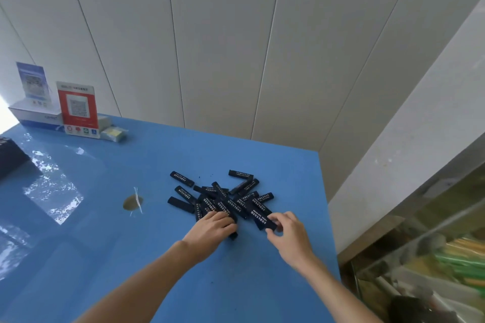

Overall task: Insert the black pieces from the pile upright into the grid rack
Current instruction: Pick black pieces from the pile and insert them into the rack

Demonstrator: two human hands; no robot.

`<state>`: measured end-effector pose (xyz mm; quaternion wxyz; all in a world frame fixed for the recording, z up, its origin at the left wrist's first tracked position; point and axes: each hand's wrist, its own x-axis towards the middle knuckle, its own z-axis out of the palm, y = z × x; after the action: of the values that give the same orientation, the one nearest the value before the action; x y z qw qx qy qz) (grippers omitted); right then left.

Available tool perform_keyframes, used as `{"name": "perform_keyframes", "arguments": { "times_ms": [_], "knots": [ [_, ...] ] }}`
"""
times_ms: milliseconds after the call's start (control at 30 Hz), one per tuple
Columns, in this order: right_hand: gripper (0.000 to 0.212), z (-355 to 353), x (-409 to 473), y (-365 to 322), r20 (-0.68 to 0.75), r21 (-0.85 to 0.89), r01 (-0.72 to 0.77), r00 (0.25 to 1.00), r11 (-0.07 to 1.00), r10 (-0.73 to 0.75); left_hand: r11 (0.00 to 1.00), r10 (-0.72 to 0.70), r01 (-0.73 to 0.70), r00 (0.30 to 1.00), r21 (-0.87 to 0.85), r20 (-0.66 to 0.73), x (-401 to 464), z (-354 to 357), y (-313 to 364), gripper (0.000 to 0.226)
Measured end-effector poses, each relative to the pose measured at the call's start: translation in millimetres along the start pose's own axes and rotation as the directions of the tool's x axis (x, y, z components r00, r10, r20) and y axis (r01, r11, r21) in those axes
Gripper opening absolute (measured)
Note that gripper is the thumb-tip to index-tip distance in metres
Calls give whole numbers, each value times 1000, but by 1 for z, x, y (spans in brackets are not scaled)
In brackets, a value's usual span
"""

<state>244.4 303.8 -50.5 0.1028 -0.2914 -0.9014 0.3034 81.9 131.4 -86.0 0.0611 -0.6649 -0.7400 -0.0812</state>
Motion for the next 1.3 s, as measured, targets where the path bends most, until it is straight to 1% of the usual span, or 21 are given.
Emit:
{"name": "perform_keyframes", "arguments": {
  "times_ms": [100,200,267,333,400,500,667,767,833,1000,1133,1300],
  "knots": [
    [24,-8,-5,4,-3,8,7,1000,1000,-7,1000,25,-25,1000,6,-1,2,-1,-1,48],
    [23,-14,-9,7,-3,15,8,1000,1000,-8,999,19,-19,1000,-47,-8,5,-7,2,44],
    [22,-19,-11,8,-10,13,11,1000,1000,-11,987,-45,45,999,-155,2,5,-11,7,40],
    [21,-22,-13,9,-5,7,19,1000,1000,-19,953,-122,127,992,-276,35,5,-17,13,33],
    [20,-24,-15,9,15,19,30,999,999,-31,915,-191,199,980,-351,58,4,-22,20,31],
    [20,-24,-17,8,28,76,57,998,995,-59,862,-311,320,946,-392,87,-3,-25,28,38],
    [20,-17,-21,-8,73,197,88,992,976,-105,785,-434,414,898,-461,68,-23,-28,40,42],
    [18,-8,-23,-24,82,267,109,988,958,-135,734,-515,466,856,-494,42,-40,-33,40,36],
    [19,-1,-23,-37,99,293,126,982,948,-161,704,-550,495,834,-509,51,-56,-36,38,33],
    [20,21,-25,-80,135,329,170,965,929,-225,652,-615,537,788,-536,41,-98,-50,22,33],
    [19,42,-30,-124,156,336,199,952,920,-263,605,-656,584,751,-540,78,-134,-72,1,33],
    [19,79,-38,-189,149,323,230,945,918,-290,555,-699,608,711,-567,78,-192,-96,-37,33]
  ]
}}
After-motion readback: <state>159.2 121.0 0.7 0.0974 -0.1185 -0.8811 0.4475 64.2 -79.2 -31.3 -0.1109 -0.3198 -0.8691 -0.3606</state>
